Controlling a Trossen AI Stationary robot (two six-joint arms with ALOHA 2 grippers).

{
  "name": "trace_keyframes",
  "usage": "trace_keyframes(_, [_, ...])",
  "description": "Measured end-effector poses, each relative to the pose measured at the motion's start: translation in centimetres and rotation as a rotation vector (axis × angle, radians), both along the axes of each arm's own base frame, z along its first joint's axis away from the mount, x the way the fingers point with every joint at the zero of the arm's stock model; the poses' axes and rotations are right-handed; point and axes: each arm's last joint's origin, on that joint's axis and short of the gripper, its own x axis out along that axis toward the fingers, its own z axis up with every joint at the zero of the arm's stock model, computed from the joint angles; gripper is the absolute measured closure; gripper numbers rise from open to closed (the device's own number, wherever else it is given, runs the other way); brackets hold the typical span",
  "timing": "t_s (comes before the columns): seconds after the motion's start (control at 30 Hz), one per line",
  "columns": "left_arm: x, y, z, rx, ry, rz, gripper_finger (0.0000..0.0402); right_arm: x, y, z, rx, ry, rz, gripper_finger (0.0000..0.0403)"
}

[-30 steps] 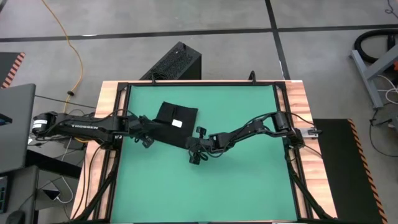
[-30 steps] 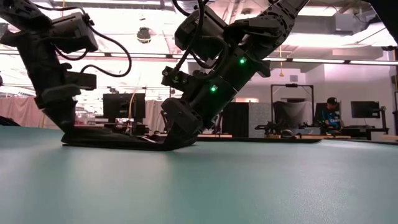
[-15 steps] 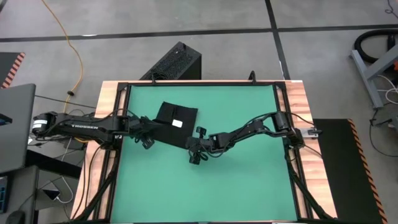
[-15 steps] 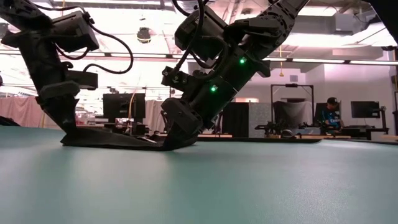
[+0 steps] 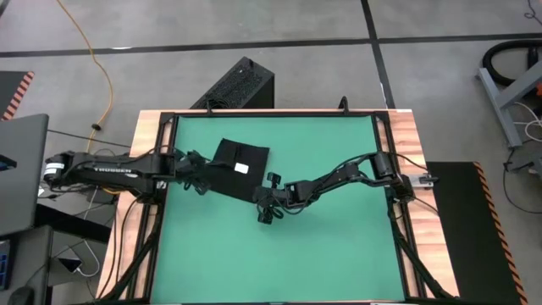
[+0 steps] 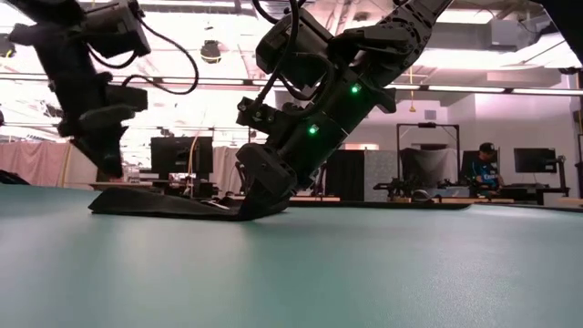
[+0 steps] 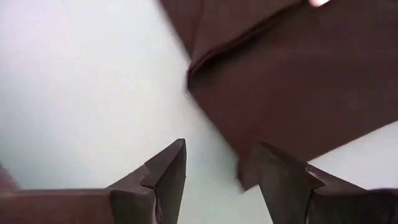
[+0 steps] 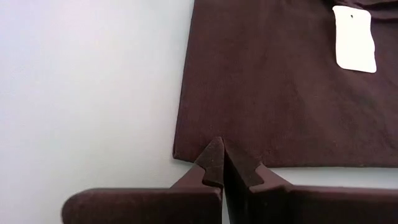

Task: Roll towel
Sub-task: Roll the black towel

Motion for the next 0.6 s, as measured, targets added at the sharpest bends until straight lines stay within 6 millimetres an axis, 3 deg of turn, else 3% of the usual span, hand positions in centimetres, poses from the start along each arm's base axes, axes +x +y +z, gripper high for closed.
trace_keyframes(0.17, [2.3, -1.7, -0.6, 0.023, -0.261, -0.212, 0.0242, 0.0, 0.0, 0.0, 0.0, 0.0, 0.0, 0.0383])
trace_keyframes(0.3, [2.8, -3.1, -1.4, 0.055, -0.374, -0.289, 0.0289, 0.0, 0.0, 0.0, 0.0, -0.001, -0.001, 0.0383])
trace_keyframes(0.5, [2.7, -4.6, -2.7, 0.122, -0.367, -0.324, 0.0388, 0.0, 0.0, 0.0, 0.001, -0.003, 0.0, 0.0383])
trace_keyframes(0.6, [2.5, -4.8, -3.5, 0.158, -0.323, -0.309, 0.0395, 0.1, -0.2, 0.0, 0.003, -0.003, -0.003, 0.0383])
